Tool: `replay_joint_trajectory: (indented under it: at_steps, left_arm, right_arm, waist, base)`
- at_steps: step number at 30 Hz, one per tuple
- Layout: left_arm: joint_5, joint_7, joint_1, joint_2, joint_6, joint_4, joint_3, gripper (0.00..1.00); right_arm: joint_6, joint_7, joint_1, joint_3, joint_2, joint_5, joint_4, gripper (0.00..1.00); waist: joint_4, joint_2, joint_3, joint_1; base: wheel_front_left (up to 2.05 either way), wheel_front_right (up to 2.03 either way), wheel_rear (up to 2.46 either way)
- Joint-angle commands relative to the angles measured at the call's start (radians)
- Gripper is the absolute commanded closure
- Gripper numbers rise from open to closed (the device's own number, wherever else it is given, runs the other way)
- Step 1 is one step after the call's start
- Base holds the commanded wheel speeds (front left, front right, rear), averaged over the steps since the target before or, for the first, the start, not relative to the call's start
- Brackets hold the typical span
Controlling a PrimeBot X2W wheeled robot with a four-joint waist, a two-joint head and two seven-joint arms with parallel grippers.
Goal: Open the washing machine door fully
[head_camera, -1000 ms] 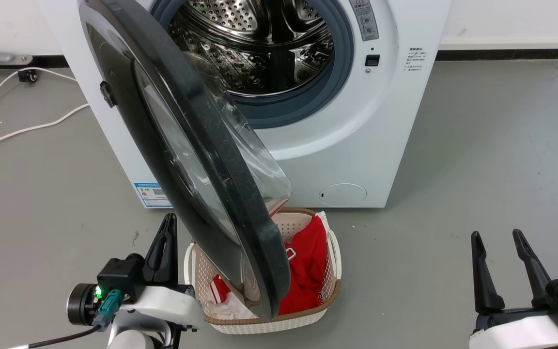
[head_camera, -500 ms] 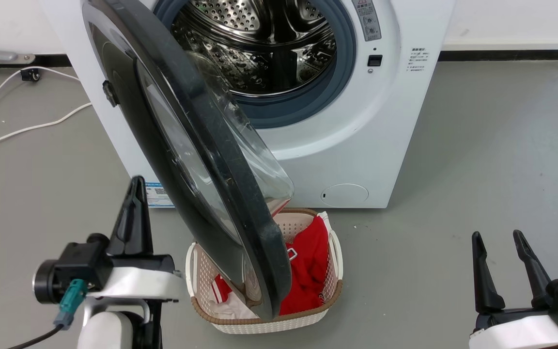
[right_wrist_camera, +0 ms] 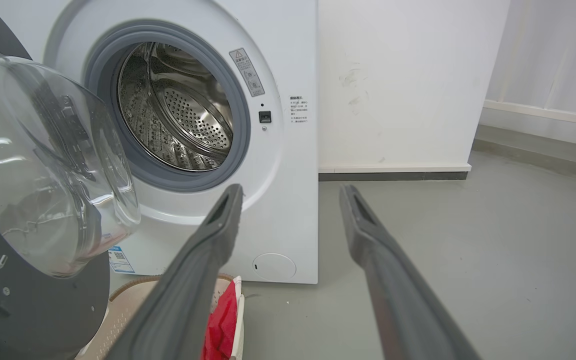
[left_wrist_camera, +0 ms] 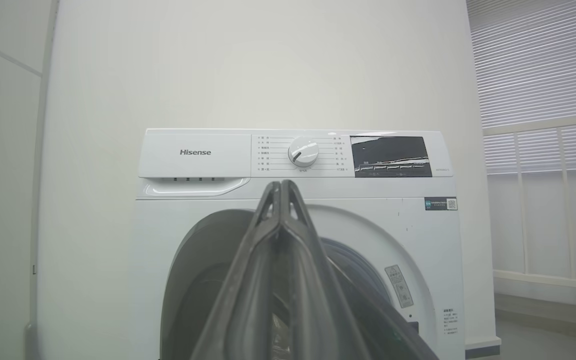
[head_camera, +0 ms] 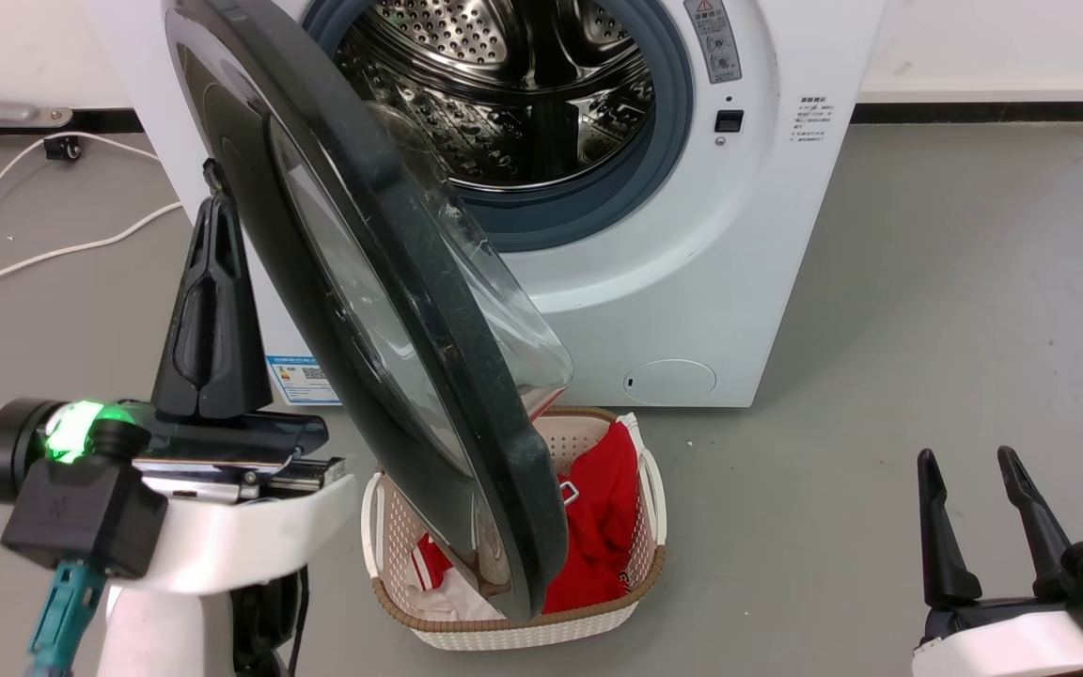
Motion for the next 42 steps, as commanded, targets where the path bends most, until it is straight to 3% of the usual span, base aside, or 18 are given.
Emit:
replay_joint_trajectory:
  at_steps: [1,9,14,31,42]
  left_arm:
    - [0.009,-0.002,-0.014,0.001,-0.005,-0.036,-0.011,1.00]
    - [0.034,-0.002,-0.028,0.001,-0.008,-0.235,-0.075,1.00]
    - [0.018,0.015,0.001,0.002,-0.025,-0.278,-0.157,1.00]
    - [-0.068,0.174,0.149,0.068,-0.049,-0.197,-0.567,1.00]
    - [-0.075,0.216,0.248,0.122,-0.027,-0.121,-0.601,1.00]
  right_arm:
    - [-0.001,0.002,-0.010,-0.002,0.004,0.000,0.000,0.00]
    - [0.000,0.003,-0.002,-0.006,0.004,0.000,0.002,0.00]
    - [-0.001,0.002,0.007,-0.004,0.004,0.006,0.004,0.00]
    - [0.000,-0.002,0.006,-0.002,0.004,0.014,0.007,0.00]
    - [0.000,-0.006,-0.020,0.003,0.004,0.013,0.014,0.00]
  waist:
    - [0.000,-0.0001,-0.001,0.0000]
    - [-0.004,-0.0001,-0.010,0.0000]
    - [-0.005,-0.0001,-0.017,0.0000]
    - [0.001,-0.0001,-0.001,0.0000]
    - [0.014,-0.0001,0.026,0.0000]
  base:
    - [0.00,0.00,0.00]
    - [0.00,0.00,0.00]
    - [0.00,0.00,0.00]
    - [0.00,0.00,0.00]
    - [0.00,0.00,0.00]
